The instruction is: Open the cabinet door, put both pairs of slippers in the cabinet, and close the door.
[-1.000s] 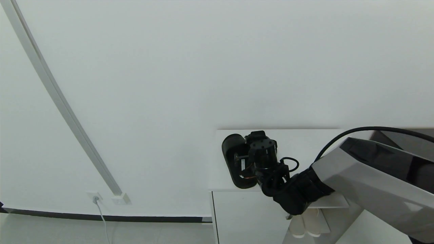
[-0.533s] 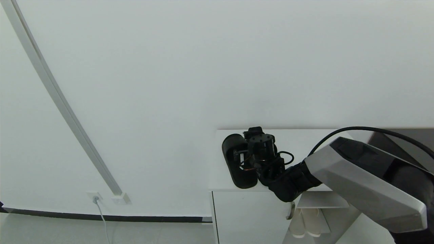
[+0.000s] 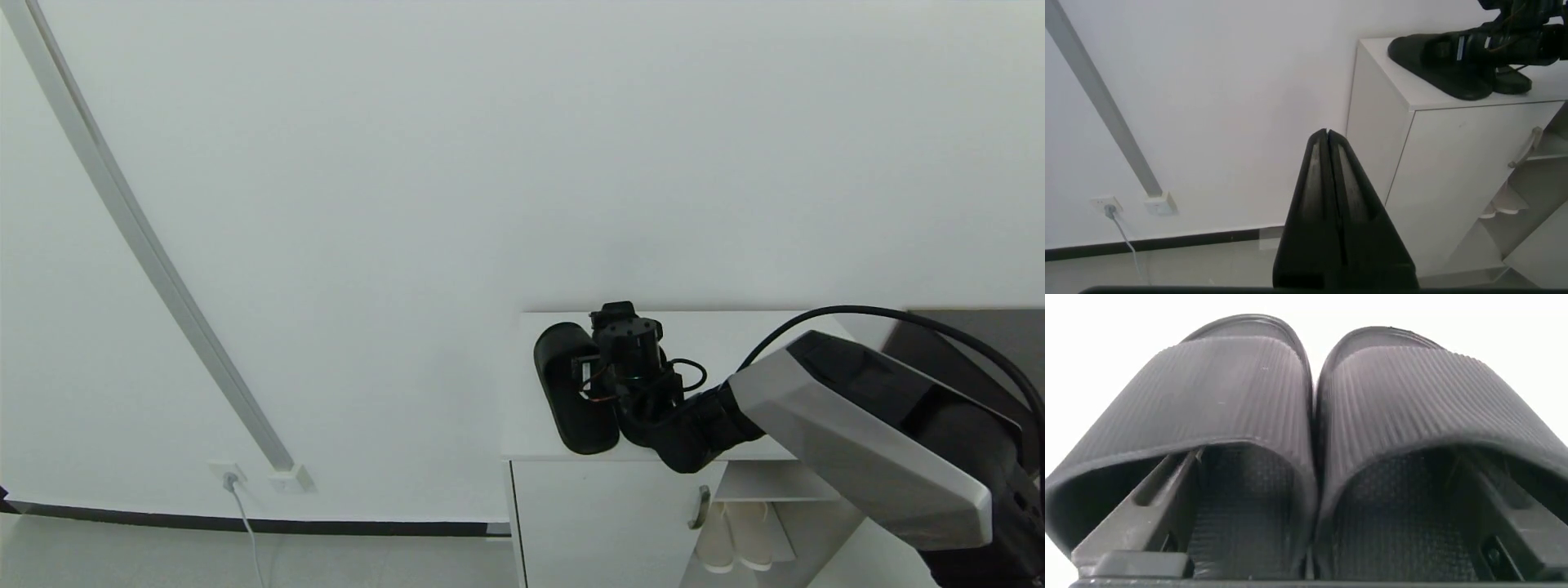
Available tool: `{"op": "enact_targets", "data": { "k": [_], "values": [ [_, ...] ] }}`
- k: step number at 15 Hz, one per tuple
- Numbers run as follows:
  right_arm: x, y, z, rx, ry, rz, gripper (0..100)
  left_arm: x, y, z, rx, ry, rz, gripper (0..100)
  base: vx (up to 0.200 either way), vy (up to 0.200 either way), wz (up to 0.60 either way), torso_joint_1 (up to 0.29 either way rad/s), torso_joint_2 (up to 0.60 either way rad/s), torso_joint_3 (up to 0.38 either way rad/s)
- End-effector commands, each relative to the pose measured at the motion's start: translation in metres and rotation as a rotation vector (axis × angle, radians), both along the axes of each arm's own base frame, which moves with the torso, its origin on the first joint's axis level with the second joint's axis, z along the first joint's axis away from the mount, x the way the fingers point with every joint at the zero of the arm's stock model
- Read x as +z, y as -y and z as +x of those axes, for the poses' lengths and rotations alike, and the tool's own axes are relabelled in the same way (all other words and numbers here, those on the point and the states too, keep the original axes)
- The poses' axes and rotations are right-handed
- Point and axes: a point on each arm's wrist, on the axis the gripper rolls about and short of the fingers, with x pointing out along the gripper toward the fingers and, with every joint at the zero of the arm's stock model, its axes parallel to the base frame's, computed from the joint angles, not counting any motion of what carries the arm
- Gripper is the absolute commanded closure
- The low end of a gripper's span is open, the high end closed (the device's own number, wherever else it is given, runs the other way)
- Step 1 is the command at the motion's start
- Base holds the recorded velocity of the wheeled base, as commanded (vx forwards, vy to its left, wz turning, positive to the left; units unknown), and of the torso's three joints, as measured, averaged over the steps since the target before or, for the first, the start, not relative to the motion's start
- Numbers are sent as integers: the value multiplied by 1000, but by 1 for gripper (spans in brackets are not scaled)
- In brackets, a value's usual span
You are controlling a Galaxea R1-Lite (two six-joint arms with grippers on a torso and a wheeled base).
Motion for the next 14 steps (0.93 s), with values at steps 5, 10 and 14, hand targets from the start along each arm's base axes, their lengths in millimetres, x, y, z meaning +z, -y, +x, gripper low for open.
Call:
{"op": "enact_targets", "data": {
  "k": [5,10,14],
  "values": [
    [-1,0,0,1,-1,0,100,0,0,0,0,-2,-2,100,0,0,0,0,0,0],
    [15,6,-9,1,23,19,100,0,0,0,0,-2,-2,100,0,0,0,0,0,0],
    [64,25,-56,70,27,34,100,0,0,0,0,-2,-2,100,0,0,0,0,0,0]
  ]
}}
